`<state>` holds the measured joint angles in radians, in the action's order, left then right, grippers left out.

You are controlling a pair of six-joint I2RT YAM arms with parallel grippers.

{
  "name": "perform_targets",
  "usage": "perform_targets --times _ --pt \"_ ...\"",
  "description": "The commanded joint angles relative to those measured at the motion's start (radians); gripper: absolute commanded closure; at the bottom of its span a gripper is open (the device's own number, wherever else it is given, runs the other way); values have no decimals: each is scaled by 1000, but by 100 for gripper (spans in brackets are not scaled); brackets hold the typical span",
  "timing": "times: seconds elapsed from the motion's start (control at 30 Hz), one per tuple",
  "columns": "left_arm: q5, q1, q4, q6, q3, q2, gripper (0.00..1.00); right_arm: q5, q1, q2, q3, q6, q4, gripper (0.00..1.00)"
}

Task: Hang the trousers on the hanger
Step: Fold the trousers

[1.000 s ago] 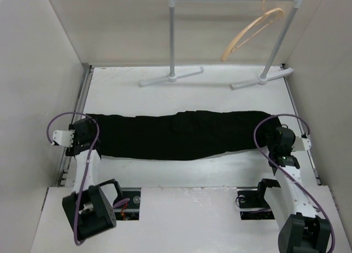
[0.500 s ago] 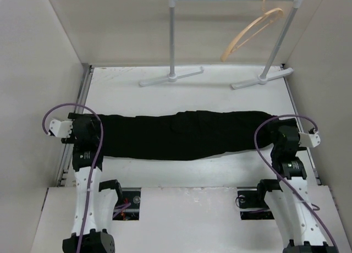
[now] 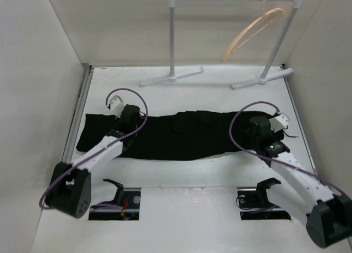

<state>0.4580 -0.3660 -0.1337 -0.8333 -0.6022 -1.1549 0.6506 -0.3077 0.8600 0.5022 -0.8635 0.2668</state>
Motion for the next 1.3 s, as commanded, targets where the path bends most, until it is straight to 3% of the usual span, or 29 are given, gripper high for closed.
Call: perform_targets --times 0.0,0.13,0.4,0.6,0.8,0.9,1.07,1.27 --pt "-76 -14 -197 -44 7 -141 79 -19 -31 112 44 47 -110 78" --pt "-188 64 -282 -119 41 -294 79 -22 -34 197 38 44 -146 78" --pt "-246 331 -328 -214 163 -400 80 -109 -1 338 18 47 -250 79" --pt "-252 439 -359 -221 206 -379 81 -199 -6 399 -2 24 -316 79" --pt "-249 519 -330 -214 208 -270 77 -238 -17 361 -25 12 -325 80" --pt "-243 500 -304 -195 188 -154 69 -229 -46 320 -28 23 -310 79" --pt "-162 352 -251 -123 105 6 51 -200 -63 251 1 53 -273 76" --pt "-62 163 -228 11 16 29 35 -137 -127 214 36 87 -238 67"
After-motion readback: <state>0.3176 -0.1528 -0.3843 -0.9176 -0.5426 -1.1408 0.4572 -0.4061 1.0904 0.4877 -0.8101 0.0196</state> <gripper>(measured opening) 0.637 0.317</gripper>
